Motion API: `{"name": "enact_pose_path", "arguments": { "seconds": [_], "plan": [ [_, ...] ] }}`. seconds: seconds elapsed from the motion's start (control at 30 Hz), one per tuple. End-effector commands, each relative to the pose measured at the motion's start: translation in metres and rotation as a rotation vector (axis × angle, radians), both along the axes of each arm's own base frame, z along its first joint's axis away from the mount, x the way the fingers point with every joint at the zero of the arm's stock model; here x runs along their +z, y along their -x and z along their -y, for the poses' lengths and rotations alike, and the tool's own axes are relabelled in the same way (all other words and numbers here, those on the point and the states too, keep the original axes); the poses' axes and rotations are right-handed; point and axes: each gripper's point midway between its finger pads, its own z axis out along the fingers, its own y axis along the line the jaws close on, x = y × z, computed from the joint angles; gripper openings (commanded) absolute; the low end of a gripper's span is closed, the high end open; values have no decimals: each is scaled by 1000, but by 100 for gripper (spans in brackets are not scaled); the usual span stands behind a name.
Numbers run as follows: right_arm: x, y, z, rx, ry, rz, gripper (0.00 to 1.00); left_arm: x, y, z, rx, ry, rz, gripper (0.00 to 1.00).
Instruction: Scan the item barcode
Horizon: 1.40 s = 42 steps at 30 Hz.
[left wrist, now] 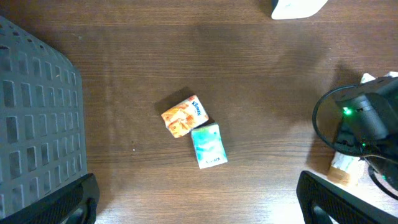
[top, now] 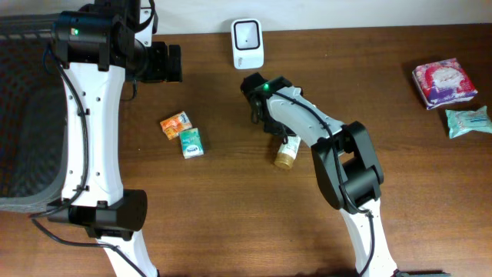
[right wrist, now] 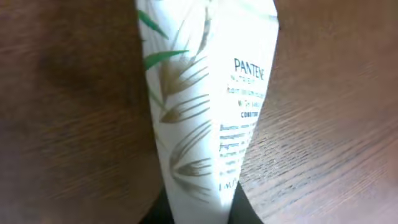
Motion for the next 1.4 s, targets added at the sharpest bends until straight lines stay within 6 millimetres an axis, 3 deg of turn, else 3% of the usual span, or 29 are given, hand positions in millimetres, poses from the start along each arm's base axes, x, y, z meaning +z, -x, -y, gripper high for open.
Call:
{"name": "enact_pose_path", "arguments": {
  "seconds": [0.0,0.1,0.13,0.2,0.3,0.33,0.37,0.4,0.43,0.47,0.6,0.63,0.7,0.73,0.8,0.83,0.9,0.93,1.07,1.2,1.3,1.37],
  "plan": [
    [3,5,-15,41,-86,-71,4,0,0,-3,11,-3,2,99],
    [38,6,-37,161,-207,-105,4,0,0,-3,11,-3,2,99],
    [47,11,-54,222,-301,-135,4,0,0,-3,11,-3,2,99],
    [52,25,-92,394,-512,-219,4,0,0,-3,11,-4,2,99],
    [62,29,-124,535,-737,-240,9,0,0,-3,11,-3,2,99],
    [63,30,-123,564,-758,-248,20,0,0,-3,11,-3,2,99],
    [62,30,-116,568,-732,-260,41,0,0,-3,11,-3,2,99],
    [58,33,-100,542,-667,-285,54,0,0,-3,11,-3,2,99],
    [56,36,-91,526,-634,-307,57,0,0,-3,11,-3,2,99],
    [56,38,-88,518,-629,-318,67,0,-1,-3,11,-3,2,99],
    [57,33,-82,504,-632,-306,88,0,0,-3,11,-4,2,99],
    [59,23,-81,484,-685,-272,88,0,0,-3,11,-3,2,99],
    [70,13,-88,546,-851,-235,97,0,0,-3,11,-4,1,99],
    [75,11,-92,584,-941,-226,93,0,0,-3,11,-4,2,99],
    [72,11,-90,571,-973,-238,64,0,0,-3,11,-3,2,99],
    [66,14,-93,572,-972,-255,38,0,0,-3,11,-3,2,99],
    [61,25,-105,595,-968,-285,14,0,0,-3,11,-4,2,99],
    [59,30,-114,612,-963,-295,7,0,0,-3,11,-4,2,99],
    [29,37,-119,505,-733,-296,5,0,0,-3,11,-4,2,99],
    [0,58,-145,518,-745,-307,4,0,0,-3,11,-3,2,99],
    [6,66,-158,551,-742,-314,4,0,0,-3,11,-3,2,99],
    [33,57,-160,559,-746,-284,4,0,0,-3,11,-3,2,99]
  ]
}}
